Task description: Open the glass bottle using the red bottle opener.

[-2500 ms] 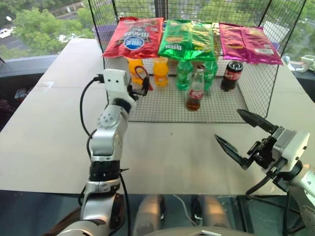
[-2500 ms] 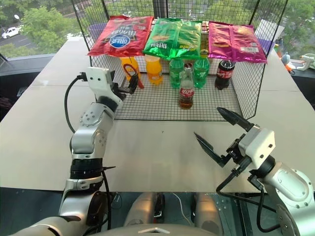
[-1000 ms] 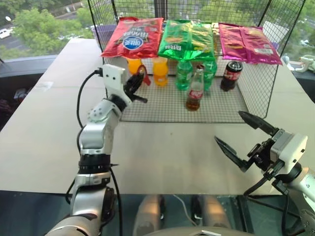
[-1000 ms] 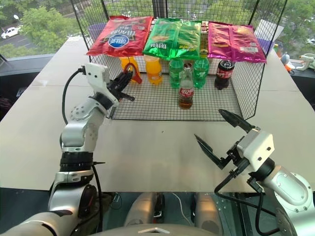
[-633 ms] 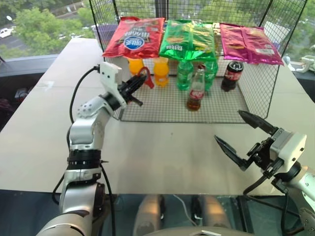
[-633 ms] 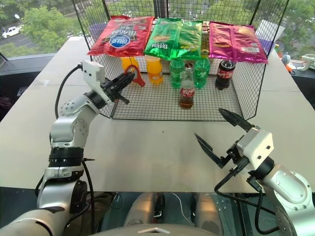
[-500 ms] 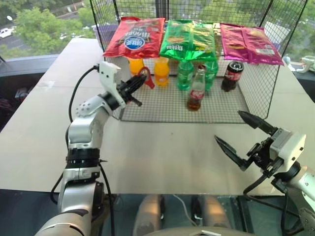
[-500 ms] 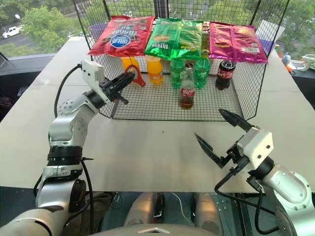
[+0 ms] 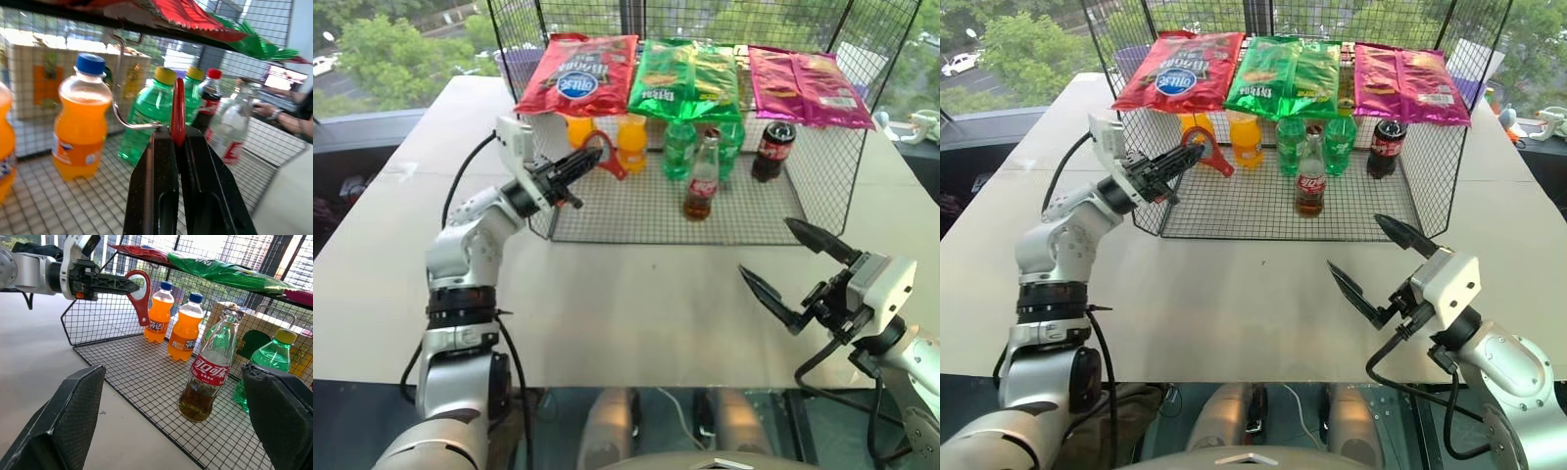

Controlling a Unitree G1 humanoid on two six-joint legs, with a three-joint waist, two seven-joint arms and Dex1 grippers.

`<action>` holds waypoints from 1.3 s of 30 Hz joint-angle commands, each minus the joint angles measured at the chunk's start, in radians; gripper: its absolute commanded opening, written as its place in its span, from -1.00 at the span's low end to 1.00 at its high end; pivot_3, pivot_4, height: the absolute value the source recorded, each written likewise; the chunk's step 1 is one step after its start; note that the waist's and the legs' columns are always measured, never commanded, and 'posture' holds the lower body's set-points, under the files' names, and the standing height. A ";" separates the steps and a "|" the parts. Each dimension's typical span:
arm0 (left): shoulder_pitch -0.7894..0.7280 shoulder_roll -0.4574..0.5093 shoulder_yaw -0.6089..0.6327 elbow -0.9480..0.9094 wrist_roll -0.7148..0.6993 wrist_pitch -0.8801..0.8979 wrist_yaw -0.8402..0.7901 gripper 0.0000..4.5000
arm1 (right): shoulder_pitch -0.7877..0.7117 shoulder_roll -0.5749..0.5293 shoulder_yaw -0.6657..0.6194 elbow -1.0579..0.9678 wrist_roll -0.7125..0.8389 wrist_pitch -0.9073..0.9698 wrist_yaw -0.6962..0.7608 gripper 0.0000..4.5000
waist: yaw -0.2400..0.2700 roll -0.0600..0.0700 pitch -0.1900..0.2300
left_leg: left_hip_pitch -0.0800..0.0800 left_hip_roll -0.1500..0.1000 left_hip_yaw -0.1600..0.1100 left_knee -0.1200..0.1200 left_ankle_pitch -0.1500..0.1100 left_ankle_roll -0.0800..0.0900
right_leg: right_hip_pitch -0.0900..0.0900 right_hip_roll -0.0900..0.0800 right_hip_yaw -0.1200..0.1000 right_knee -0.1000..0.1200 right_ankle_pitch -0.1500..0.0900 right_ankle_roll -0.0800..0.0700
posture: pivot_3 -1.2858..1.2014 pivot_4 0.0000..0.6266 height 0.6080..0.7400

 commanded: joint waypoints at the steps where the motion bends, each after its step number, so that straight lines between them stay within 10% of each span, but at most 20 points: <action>1: -0.018 0.020 0.029 -0.017 -0.062 0.071 -0.021 -0.99 | -0.011 0.004 0.001 -0.030 0.012 -0.009 -0.006 1.00 | 0.001 0.000 0.000 | 0.000 0.000 0.000 0.000 0.000 0.000 | 0.000 0.000 0.000 0.000 0.000 0.000 | 0.03 -0.52 0.82; 9: 0.107 0.046 0.104 -0.181 -0.400 0.465 -0.072 -0.99 | -0.061 -0.053 0.006 -0.141 0.118 0.300 -0.156 1.00 | -0.010 0.000 0.000 | 0.000 0.003 0.001 0.000 0.000 0.000 | -0.001 0.000 0.001 0.001 0.000 0.000 | 0.03 -0.52 0.82; 17: 0.208 -0.051 0.108 -0.361 -0.693 0.646 0.066 -0.99 | -0.246 -0.019 0.044 -0.044 0.589 0.520 -0.237 1.00 | 0.000 -0.002 0.000 | 0.001 0.002 -0.003 0.001 0.000 0.000 | 0.001 -0.001 -0.001 0.001 0.000 0.000 | 0.03 -0.52 0.82; 24: 0.224 -0.060 0.053 -0.410 -0.666 0.599 0.052 -1.00 | -0.299 0.014 0.083 0.064 0.787 0.572 -0.232 0.67 | -0.001 -0.002 0.000 | 0.000 0.001 -0.003 0.001 0.000 0.000 | 0.001 -0.001 0.000 0.000 0.000 -0.001 | 0.03 -0.52 0.82; 39: 0.236 -0.009 -0.033 -0.442 -0.627 0.544 -0.070 -1.00 | -0.484 0.000 0.176 0.147 0.967 0.656 -0.285 0.67 | 0.000 -0.001 0.000 | 0.000 0.002 -0.003 0.000 0.000 0.000 | 0.001 -0.001 0.000 0.000 0.000 -0.001 | 0.03 -0.52 0.82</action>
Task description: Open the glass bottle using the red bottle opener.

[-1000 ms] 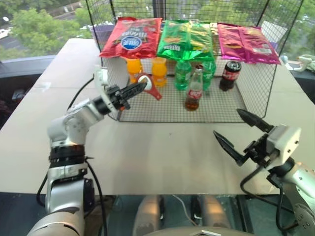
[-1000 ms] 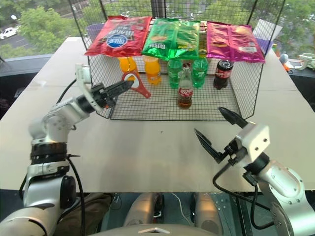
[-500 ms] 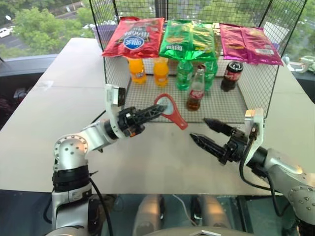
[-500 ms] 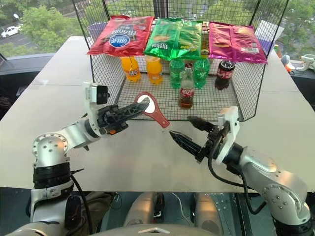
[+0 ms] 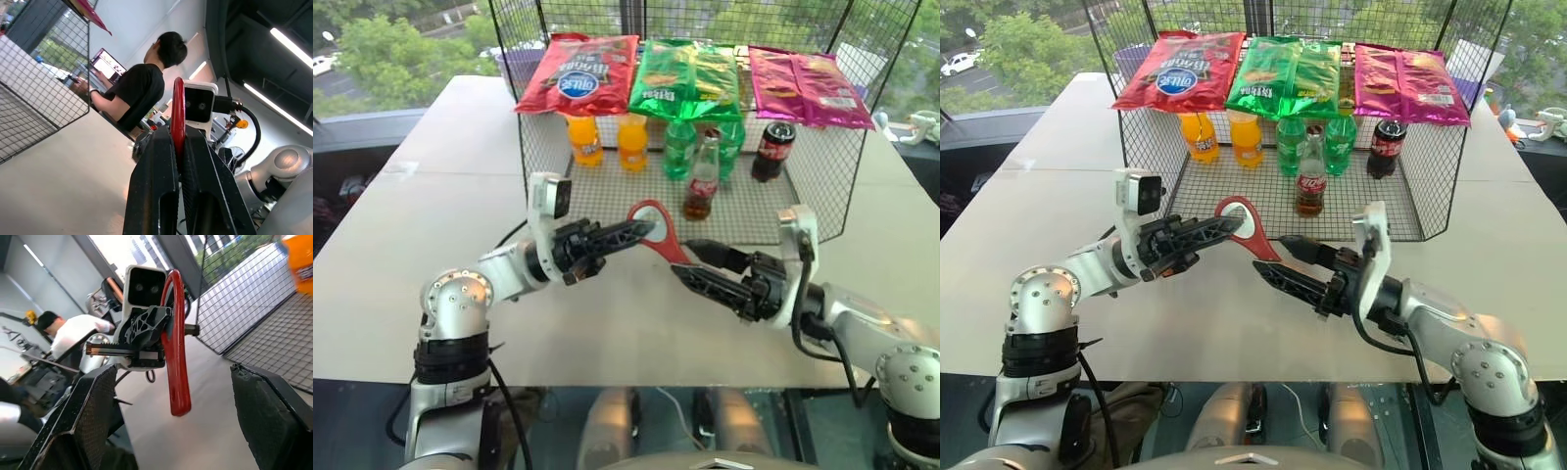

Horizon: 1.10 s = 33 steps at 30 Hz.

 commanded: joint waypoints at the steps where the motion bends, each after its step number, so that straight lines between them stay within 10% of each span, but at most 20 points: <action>1: -0.008 0.012 -0.007 -0.037 -0.006 -0.021 -0.030 -1.00 | -0.049 -0.018 0.008 0.005 0.055 0.026 -0.003 0.67 | 0.002 0.000 0.000 | 0.000 0.000 0.000 0.000 0.000 0.000 | 0.000 0.000 0.000 0.000 0.000 0.000 | 0.03 -0.52 0.82; 24: -0.004 0.036 -0.054 -0.027 0.060 -0.078 -0.121 -1.00 | -0.106 -0.072 0.040 0.039 0.045 0.092 0.028 0.67 | 0.001 0.000 0.000 | -0.001 0.000 0.000 -0.001 0.000 0.000 | -0.001 0.000 0.000 -0.001 0.000 0.000 | 0.03 -0.52 0.82; 33: -0.004 0.053 -0.072 -0.036 0.097 -0.102 -0.176 -1.00 | -0.109 -0.079 0.067 0.060 -0.003 0.112 0.072 -0.99 | 0.001 0.000 0.001 | -0.002 0.000 0.000 -0.001 0.000 0.000 | -0.002 0.000 0.000 -0.001 0.000 0.000 | 0.03 -0.52 0.82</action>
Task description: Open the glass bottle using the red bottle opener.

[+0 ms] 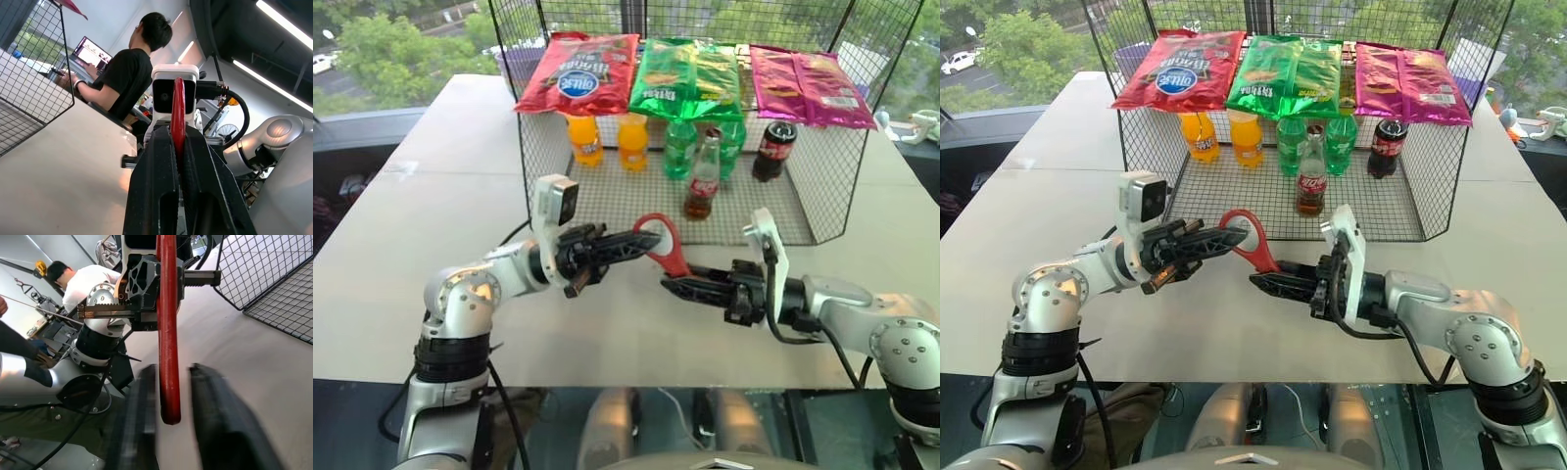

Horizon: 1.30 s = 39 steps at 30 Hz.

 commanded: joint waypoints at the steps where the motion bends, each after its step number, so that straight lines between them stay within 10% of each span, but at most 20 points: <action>1: -0.002 0.019 -0.016 -0.039 0.007 -0.020 -0.042 -1.00 | -0.021 0.001 -0.007 -0.003 -0.008 0.000 0.012 -0.99 | 0.000 0.000 0.000 | 0.000 0.000 0.000 0.000 0.000 0.000 | 0.000 0.000 0.000 0.000 0.000 0.000 | 0.03 -0.52 0.82; 12: 0.004 0.030 -0.050 -0.039 0.050 -0.062 -0.088 -1.00 | -0.024 0.016 -0.020 -0.004 -0.047 -0.015 0.027 -0.99 | 0.000 0.000 0.001 | -0.001 0.000 0.000 -0.001 0.000 0.000 | -0.001 0.000 0.000 -0.001 0.000 0.000 | 0.03 -0.52 0.82; 18: 0.004 0.024 -0.059 -0.042 0.050 -0.072 -0.082 -1.00 | -0.029 0.014 -0.027 -0.008 -0.022 -0.006 0.025 0.08 | 0.000 0.000 0.001 | -0.001 0.000 0.000 -0.001 0.000 0.000 | -0.001 0.000 0.000 -0.001 0.000 0.000 | 0.03 -0.52 0.82; 28: 0.003 0.010 -0.067 -0.041 0.052 -0.084 -0.069 -1.00 | -0.027 0.005 -0.024 -0.019 -0.004 0.001 0.020 0.08 | 0.000 0.000 0.001 | -0.002 0.000 0.000 -0.002 0.000 0.000 | -0.002 0.000 0.000 -0.002 0.000 0.000 | 0.03 -0.52 0.82; 34: 0.009 0.001 -0.074 -0.049 0.057 -0.090 -0.072 -1.00 | -0.018 0.000 -0.022 -0.025 0.017 0.008 0.003 -0.87 | 0.000 0.000 0.002 | -0.002 0.000 0.000 -0.002 0.000 0.000 | -0.002 0.000 0.000 -0.002 0.000 0.000 | 0.03 -0.52 0.82; 39: 0.016 0.009 -0.078 -0.044 0.059 -0.084 -0.092 -1.00 | -0.017 -0.003 -0.029 -0.024 0.030 0.011 -0.007 -0.96 | 0.000 0.000 0.002 | -0.002 0.000 0.000 -0.002 0.000 0.000 | -0.002 0.000 0.000 -0.002 0.000 0.000 | 0.03 -0.52 0.82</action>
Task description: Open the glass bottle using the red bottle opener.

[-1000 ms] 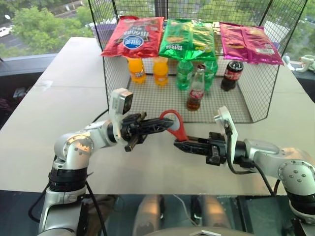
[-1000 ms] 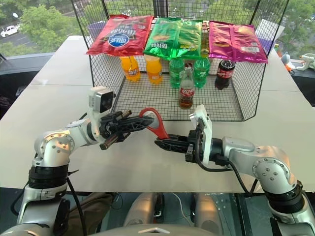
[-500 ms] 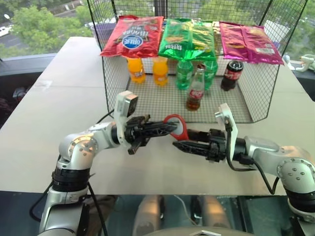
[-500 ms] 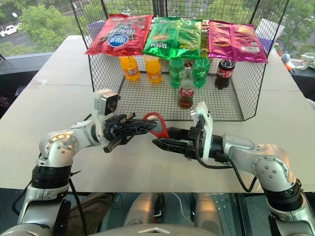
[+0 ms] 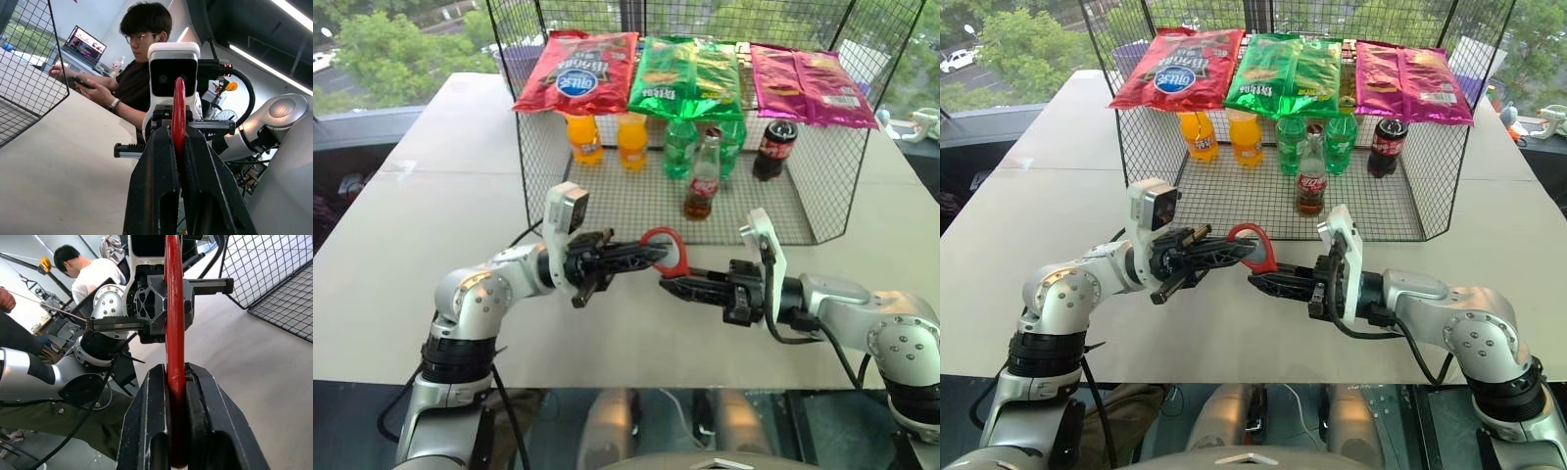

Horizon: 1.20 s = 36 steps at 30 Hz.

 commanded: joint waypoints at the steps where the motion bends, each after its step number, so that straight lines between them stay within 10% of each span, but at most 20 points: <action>1: 0.003 0.015 -0.007 -0.036 -0.017 0.009 -0.030 -1.00 | 0.000 -0.006 -0.029 -0.031 0.031 -0.006 -0.009 -0.96 | 0.000 0.000 0.000 | 0.000 0.000 0.000 0.000 0.000 0.000 | 0.000 0.000 0.000 0.000 0.000 0.000 | 0.03 -0.52 0.82; 6: 0.008 0.025 -0.014 -0.024 0.031 -0.032 -0.051 -0.57 | 0.013 -0.009 -0.042 -0.039 0.029 -0.017 -0.020 -1.00 | 0.000 0.000 0.000 | 0.000 0.000 0.000 0.000 0.000 0.000 | 0.000 0.000 0.000 0.000 0.000 0.000 | 0.03 -0.52 0.82; 14: 0.012 0.001 -0.021 -0.014 0.188 -0.193 0.001 0.98 | 0.080 -0.012 -0.114 -0.071 0.031 -0.065 -0.065 -1.00 | 0.002 0.000 0.001 | -0.001 0.000 0.000 -0.001 0.000 0.000 | -0.001 0.000 0.000 -0.001 0.000 0.000 | 0.03 -0.52 0.82; 21: -0.070 -0.139 -0.106 0.075 0.564 -0.511 0.268 0.98 | 0.262 -0.006 -0.259 -0.162 0.039 -0.167 -0.183 -1.00 | 0.009 0.000 0.001 | -0.003 -0.001 -0.001 -0.002 0.000 0.001 | 0.000 0.000 -0.001 -0.005 0.000 0.000 | 0.03 -0.52 0.82; 36: -0.423 -0.352 -0.185 0.618 0.798 -0.723 0.374 0.98 | 0.431 -0.003 -0.294 -0.303 0.010 -0.307 -0.334 -1.00 | 0.003 -0.002 0.002 | -0.004 -0.002 -0.001 -0.002 0.000 0.001 | 0.000 0.001 -0.002 -0.006 0.001 0.002 | 0.03 -0.52 0.82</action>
